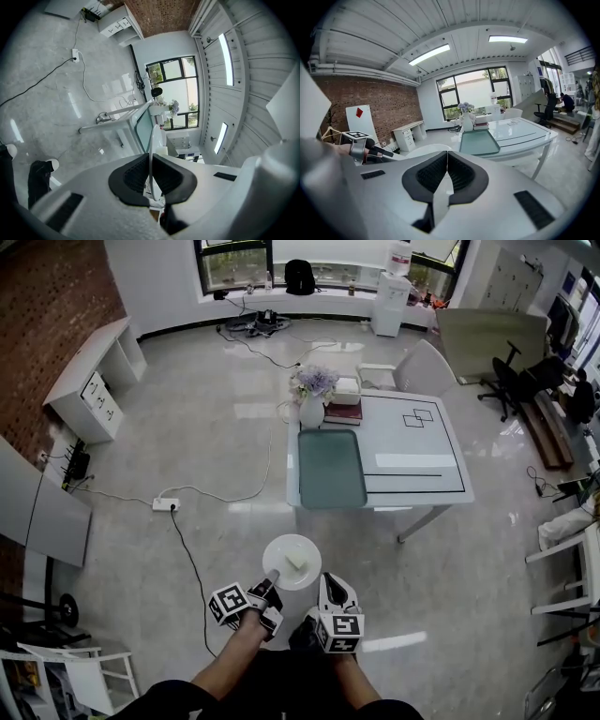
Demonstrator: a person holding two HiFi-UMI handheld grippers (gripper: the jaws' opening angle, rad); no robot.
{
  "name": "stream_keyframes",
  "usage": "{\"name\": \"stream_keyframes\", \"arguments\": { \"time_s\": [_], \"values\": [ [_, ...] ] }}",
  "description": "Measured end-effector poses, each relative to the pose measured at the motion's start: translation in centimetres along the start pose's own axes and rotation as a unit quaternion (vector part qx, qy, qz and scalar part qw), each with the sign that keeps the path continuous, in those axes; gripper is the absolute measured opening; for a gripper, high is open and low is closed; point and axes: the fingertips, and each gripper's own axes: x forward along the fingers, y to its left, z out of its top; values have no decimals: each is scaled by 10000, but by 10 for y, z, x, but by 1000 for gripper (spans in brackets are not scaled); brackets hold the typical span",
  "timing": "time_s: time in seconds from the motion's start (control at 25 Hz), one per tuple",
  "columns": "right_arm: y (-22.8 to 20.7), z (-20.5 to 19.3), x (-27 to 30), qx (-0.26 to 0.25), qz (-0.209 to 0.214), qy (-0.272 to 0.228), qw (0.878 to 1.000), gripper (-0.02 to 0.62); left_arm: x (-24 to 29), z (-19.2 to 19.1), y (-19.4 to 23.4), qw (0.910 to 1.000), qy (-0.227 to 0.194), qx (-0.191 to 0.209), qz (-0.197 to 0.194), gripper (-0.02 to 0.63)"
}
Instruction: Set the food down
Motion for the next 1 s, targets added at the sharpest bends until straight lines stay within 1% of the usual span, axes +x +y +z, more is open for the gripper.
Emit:
{"name": "stream_keyframes", "arguments": {
  "time_s": [0.2, 0.36, 0.64, 1.0],
  "values": [
    [-39, 12, 13, -44, 108, 17, 9999, 9, 35, -6, -12, 9999, -162, -25, 20, 17],
    [-64, 18, 18, -31, 141, 24, 9999, 9, 56, -15, -20, 9998, -181, 7, 30, 17],
    [-78, 20, 18, 59, 187, -9, 9998, 9, 72, -21, -29, 9998, -178, 68, 61, 17],
    [-103, 26, 23, 97, 81, -40, 9999, 9, 94, -24, -36, 9999, -148, 79, 26, 17]
  ]
}}
